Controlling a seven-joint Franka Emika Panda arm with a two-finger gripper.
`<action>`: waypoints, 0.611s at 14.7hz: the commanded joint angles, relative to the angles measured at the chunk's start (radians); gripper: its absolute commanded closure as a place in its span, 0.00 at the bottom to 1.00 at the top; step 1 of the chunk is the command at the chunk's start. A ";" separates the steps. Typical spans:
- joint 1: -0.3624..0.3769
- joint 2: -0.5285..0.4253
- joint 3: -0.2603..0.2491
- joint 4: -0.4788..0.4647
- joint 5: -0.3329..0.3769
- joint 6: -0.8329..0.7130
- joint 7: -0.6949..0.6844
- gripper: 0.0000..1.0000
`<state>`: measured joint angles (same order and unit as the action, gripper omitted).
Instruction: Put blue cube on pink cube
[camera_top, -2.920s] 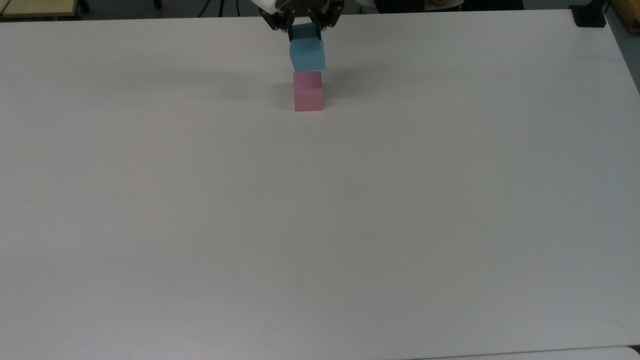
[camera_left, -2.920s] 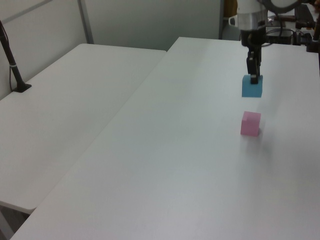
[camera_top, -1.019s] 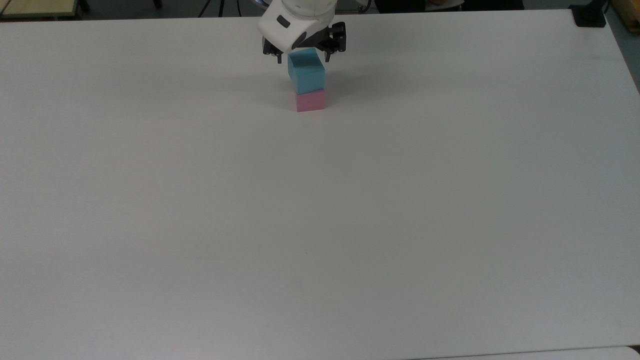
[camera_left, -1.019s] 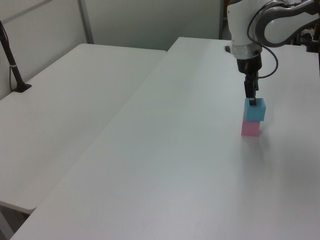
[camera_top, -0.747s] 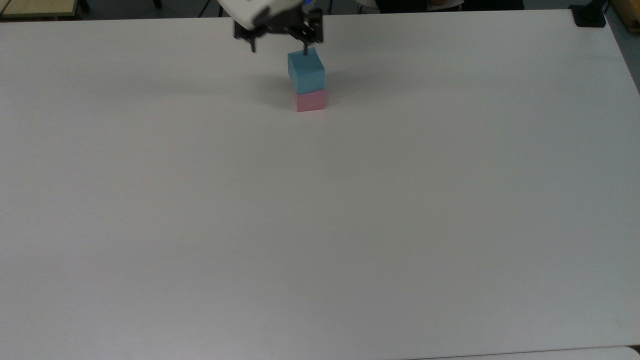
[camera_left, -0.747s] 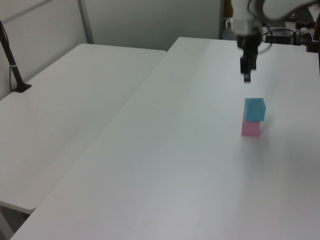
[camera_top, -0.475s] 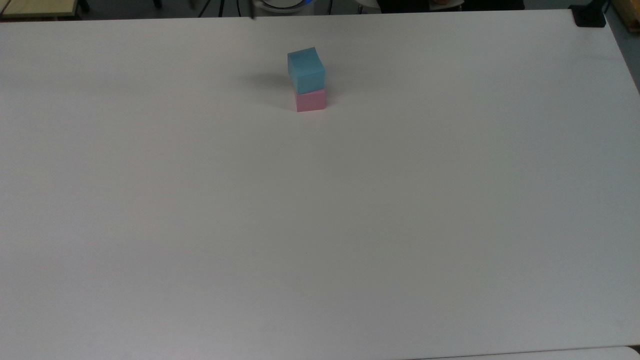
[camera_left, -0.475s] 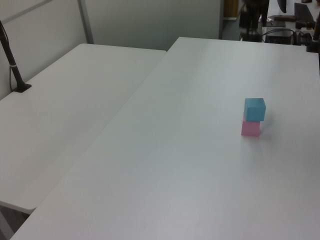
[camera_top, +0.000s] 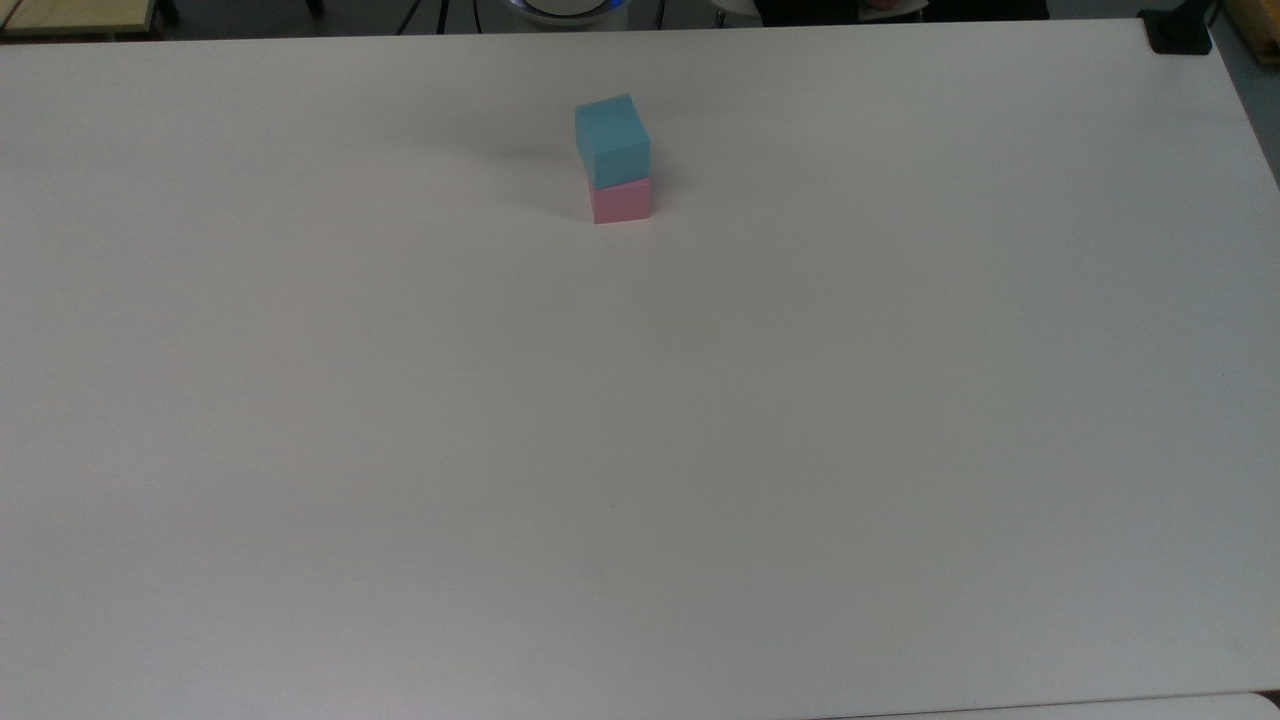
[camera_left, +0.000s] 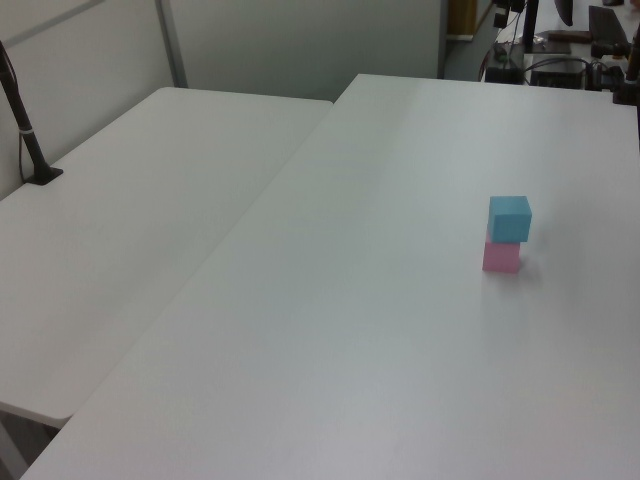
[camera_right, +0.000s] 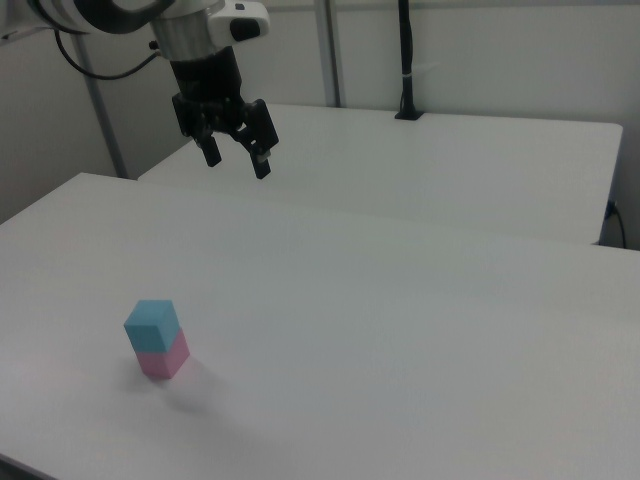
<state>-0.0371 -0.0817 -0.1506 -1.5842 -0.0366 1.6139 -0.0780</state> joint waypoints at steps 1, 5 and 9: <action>0.017 0.010 -0.015 0.020 -0.003 -0.011 -0.042 0.00; 0.052 0.014 -0.064 0.027 0.001 -0.008 -0.032 0.00; 0.146 0.014 -0.184 0.029 0.009 0.003 -0.040 0.00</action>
<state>0.0465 -0.0778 -0.2582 -1.5787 -0.0366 1.6153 -0.0950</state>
